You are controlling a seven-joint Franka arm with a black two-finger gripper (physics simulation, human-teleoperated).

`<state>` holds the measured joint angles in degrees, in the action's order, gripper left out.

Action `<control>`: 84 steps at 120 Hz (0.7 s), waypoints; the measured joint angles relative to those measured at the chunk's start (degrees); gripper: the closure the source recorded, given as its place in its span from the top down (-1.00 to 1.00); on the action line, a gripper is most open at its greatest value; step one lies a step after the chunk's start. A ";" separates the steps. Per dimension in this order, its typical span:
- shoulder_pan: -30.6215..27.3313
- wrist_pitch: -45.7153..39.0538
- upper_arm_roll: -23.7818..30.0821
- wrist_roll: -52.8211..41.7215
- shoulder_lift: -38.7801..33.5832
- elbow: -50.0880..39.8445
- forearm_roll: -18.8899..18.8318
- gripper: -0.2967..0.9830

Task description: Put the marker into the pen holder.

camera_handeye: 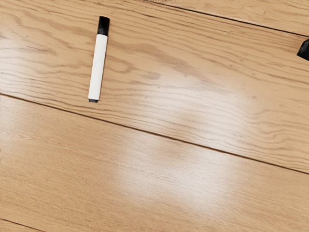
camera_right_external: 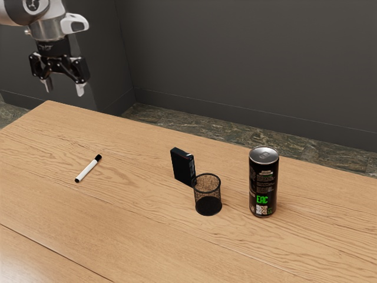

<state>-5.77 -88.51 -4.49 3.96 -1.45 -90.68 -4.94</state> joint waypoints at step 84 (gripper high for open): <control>-6.36 -29.60 -0.36 0.84 16.72 -20.07 0.28 0.53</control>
<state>-12.13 -118.10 -4.85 4.81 15.27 -110.75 -4.66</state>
